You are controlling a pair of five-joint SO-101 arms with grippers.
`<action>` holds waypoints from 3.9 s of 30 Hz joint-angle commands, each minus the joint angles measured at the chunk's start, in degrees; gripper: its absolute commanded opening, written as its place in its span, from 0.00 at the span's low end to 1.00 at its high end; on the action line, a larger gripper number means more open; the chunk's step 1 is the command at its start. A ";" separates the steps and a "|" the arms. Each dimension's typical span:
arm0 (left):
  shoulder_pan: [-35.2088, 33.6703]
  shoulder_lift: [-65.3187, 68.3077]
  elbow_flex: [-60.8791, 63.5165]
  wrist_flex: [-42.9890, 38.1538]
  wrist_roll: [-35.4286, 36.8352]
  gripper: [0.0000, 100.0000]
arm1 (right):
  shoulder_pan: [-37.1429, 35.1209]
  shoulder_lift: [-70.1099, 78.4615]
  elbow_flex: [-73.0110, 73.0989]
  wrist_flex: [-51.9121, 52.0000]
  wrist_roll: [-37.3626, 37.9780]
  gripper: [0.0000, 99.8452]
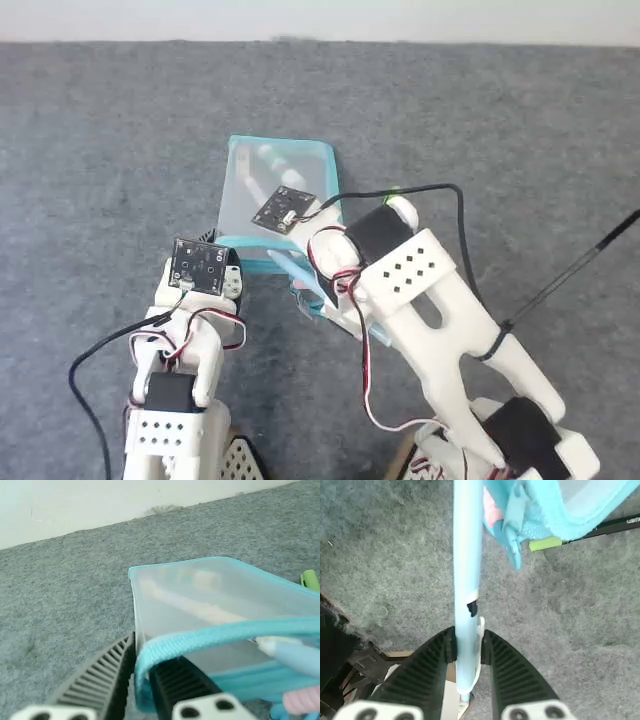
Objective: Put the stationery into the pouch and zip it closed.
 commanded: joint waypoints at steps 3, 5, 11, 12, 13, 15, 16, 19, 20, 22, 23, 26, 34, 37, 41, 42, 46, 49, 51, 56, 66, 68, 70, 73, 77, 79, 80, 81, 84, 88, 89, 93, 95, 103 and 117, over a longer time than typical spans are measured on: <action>0.44 -0.97 -0.92 -1.76 -0.62 0.01 | -0.57 7.08 -6.42 2.24 -1.76 0.01; 0.44 -0.97 -0.92 -1.67 -0.62 0.01 | -0.48 11.12 -9.49 2.24 -2.11 0.01; 0.44 -0.97 -0.92 -1.76 -0.62 0.01 | -0.31 15.60 -21.89 2.24 -4.92 0.01; 0.44 -0.97 -0.92 -1.76 -0.62 0.01 | -0.22 15.87 -23.74 2.24 -5.27 0.01; 0.44 -0.97 -0.92 -1.76 -0.62 0.01 | -0.22 16.04 -25.32 2.24 -5.45 0.01; 0.44 -0.97 -1.01 -1.76 -0.62 0.01 | -0.40 16.04 -28.48 2.07 -5.98 0.01; 0.44 -0.97 -1.01 -1.76 -0.62 0.01 | -0.48 16.13 -30.07 1.98 -6.24 0.01; 0.44 -0.97 -1.01 -1.76 -0.62 0.01 | -0.57 16.13 -33.58 1.71 -6.68 0.01; 0.44 -0.97 -1.01 -1.76 -0.62 0.01 | -0.57 16.13 -34.37 1.71 -6.68 0.01; 0.44 -0.97 -0.92 -1.76 -0.62 0.01 | -1.36 16.13 -35.08 1.71 -6.24 0.01; 0.44 -0.97 -0.92 -1.76 -0.62 0.01 | -1.98 16.04 -35.16 1.71 -6.15 0.01; 0.35 -0.97 -0.84 -1.67 -0.62 0.01 | -5.41 16.04 -35.16 1.71 -6.15 0.05; 0.09 -0.97 -0.75 -1.58 -0.62 0.01 | -13.67 16.04 -34.81 -0.75 -3.87 0.15; 0.09 -0.97 -0.75 -1.58 -0.62 0.01 | -13.49 15.43 -35.16 -2.33 -3.52 0.12; 0.26 -0.97 -0.75 -1.76 -0.62 0.01 | -11.30 14.02 -36.40 -2.24 -3.87 0.12; 0.35 -0.97 -0.75 -1.85 -0.62 0.01 | -10.51 13.32 -36.40 -2.24 -3.87 0.12; 0.35 -0.97 -0.75 -1.85 -0.62 0.01 | -8.31 9.45 -36.40 -2.68 -3.96 0.12; 0.26 -0.97 -0.75 -1.85 -0.62 0.01 | -7.96 5.85 -36.13 -2.24 -3.96 0.12; 0.00 -0.97 -0.84 -1.76 -0.62 0.01 | -7.96 3.47 -35.69 -1.27 -3.96 0.11; 0.00 -0.97 -0.84 -1.76 -0.62 0.01 | -5.58 -3.03 -32.09 -0.48 -3.87 0.12; -0.70 -0.97 -1.27 -1.85 -0.62 0.01 | 12.97 -12.88 -8.35 -7.34 -3.96 0.11; -3.34 -0.97 -2.07 -1.93 -0.35 0.01 | 14.81 -15.43 -1.32 -11.91 -3.78 0.11; -5.63 -0.97 -2.86 -1.93 -0.18 0.01 | 15.60 -18.86 5.27 -15.60 -3.52 0.11; -4.84 -0.97 -2.33 -2.99 -0.18 0.01 | 15.52 -23.78 14.42 -20.62 -3.78 0.12; -2.81 -0.97 -1.98 -2.81 -0.35 0.01 | 14.55 -26.07 22.07 -26.42 -3.87 0.12; -2.73 -0.97 -1.98 -2.90 -0.35 0.01 | 11.47 -25.10 24.26 -27.74 -3.87 0.12; -2.73 -0.97 -1.98 -2.90 -0.35 0.01 | 8.75 -24.40 24.88 -27.74 -3.87 0.12; -2.73 -0.97 -1.98 -2.90 -0.35 0.01 | 5.85 -23.69 25.49 -27.74 -3.87 0.11; -2.81 -0.97 -1.98 -2.81 -0.44 0.01 | -2.15 -22.46 25.85 -27.12 -5.45 0.11; -2.81 -0.97 -1.98 -2.81 -0.44 0.01 | -5.41 -23.60 21.10 -21.58 -5.80 0.12; -2.73 -0.97 -1.98 -2.81 -0.44 0.01 | -5.41 -24.31 19.34 -20.53 -5.80 0.12; -2.73 -0.97 -1.98 -2.81 -0.44 0.01 | -8.57 -24.75 17.85 -20.79 -6.24 0.12; -2.73 -0.97 -1.98 -2.81 -0.44 0.01 | -11.56 -24.04 19.25 -22.37 -6.33 0.12; -2.73 -0.97 -1.98 -2.81 -0.53 0.01 | -14.02 -20.88 21.54 -27.21 -6.33 0.12; -2.73 -0.97 -1.98 -2.81 -0.53 0.01 | -13.93 -19.74 24.18 -30.37 -6.33 0.11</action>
